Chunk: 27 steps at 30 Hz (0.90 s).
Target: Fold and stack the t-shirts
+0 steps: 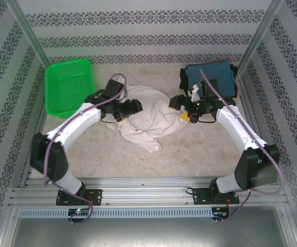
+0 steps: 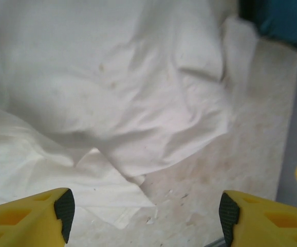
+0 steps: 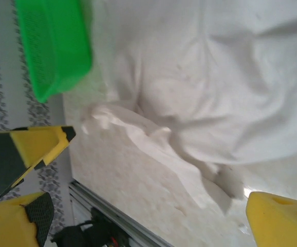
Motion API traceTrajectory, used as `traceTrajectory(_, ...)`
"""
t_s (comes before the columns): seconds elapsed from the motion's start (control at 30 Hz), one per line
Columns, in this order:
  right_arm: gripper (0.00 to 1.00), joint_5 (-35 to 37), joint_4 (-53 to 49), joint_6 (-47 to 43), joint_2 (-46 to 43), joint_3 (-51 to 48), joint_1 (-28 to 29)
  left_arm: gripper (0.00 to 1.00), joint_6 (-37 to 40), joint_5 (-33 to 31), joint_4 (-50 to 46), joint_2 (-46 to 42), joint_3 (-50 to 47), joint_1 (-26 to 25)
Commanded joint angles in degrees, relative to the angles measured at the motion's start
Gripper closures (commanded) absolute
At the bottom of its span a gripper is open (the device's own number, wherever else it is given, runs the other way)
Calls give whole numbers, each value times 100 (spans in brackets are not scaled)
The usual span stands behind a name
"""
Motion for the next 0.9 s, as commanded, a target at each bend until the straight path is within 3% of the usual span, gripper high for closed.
traceTrajectory(0.0,3,39,-93,-443,22,-360,-106,27,68,273,-266,608,837,-623)
traceTrajectory(0.1,3,120,107,-507,-58,-532,-139,32,415,-12,-1010,1311,1321,-895)
traceTrajectory(0.23,2,107,249,-501,-164,-619,-134,35,433,22,-1049,1653,1416,-990)
traceTrajectory(0.37,2,183,210,-649,-228,-674,-158,35,793,24,-1663,2065,1939,-1189)
traceTrajectory(0.87,2,118,225,-871,-157,-722,-515,36,1095,115,-2346,2623,2165,-1869)
